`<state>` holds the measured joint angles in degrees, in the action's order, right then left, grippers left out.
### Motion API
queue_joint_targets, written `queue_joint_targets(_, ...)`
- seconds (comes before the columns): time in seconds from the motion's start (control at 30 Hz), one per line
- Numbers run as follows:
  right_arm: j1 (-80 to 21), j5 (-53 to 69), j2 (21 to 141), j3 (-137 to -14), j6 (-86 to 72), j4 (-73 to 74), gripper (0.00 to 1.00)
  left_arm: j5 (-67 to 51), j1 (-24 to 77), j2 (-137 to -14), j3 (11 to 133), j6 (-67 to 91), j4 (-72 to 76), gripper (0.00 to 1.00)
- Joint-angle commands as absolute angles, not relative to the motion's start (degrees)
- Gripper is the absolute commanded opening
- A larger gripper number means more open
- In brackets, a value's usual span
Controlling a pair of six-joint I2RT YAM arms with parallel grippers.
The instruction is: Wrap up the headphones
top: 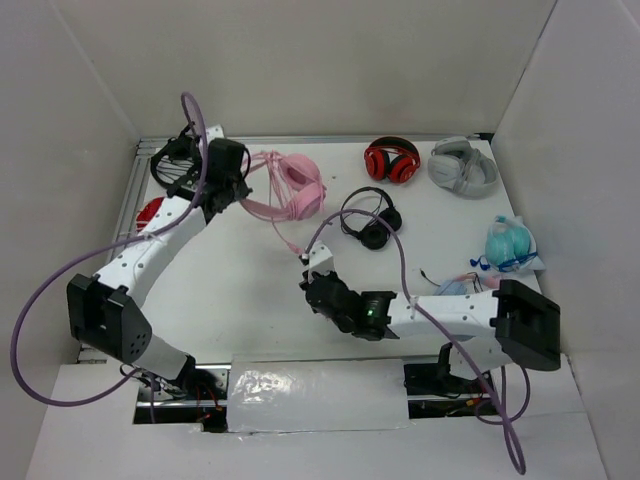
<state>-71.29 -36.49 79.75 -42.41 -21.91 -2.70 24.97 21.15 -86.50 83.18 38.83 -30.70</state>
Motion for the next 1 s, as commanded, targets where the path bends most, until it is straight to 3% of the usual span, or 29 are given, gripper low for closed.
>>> queue_joint_targets(0.0, -69.4, -30.9, 74.5, -44.6, -6.7, -3.9, 0.0, 25.1, 22.1, -81.1, 76.2, 44.6, -25.1, 0.0)
queue_joint_targets(0.03, -67.7, -23.4, 73.1, -46.6, -2.3, -3.1, 0.0, 23.4, 22.1, -80.3, 73.7, 45.0, -24.6, 0.0)
queue_joint_targets(0.13, -66.4, -19.1, 72.4, -51.3, 6.1, 1.0, 0.0, 22.1, 22.6, -79.7, 71.5, 44.5, -23.6, 0.0)
queue_joint_targets(0.27, -65.3, -27.1, 72.9, -55.5, 14.1, 5.1, 0.0, 20.3, 22.5, -78.6, 69.7, 42.1, -22.8, 0.0)
queue_joint_targets(0.57, -60.3, -26.7, 70.2, -54.9, 30.6, 7.5, 0.0, 12.8, 20.1, -74.1, 64.9, 37.5, -17.2, 0.0)
queue_joint_targets(0.83, -61.1, -26.9, 63.5, -46.2, 21.5, 8.1, 0.0, 4.8, 8.6, -79.0, 74.3, 39.6, -21.5, 0.0)
queue_joint_targets(0.97, -61.4, -29.3, 62.8, -42.7, 19.9, 3.6, 0.0, 1.8, 8.2, -79.5, 74.7, 39.7, -21.5, 0.0)
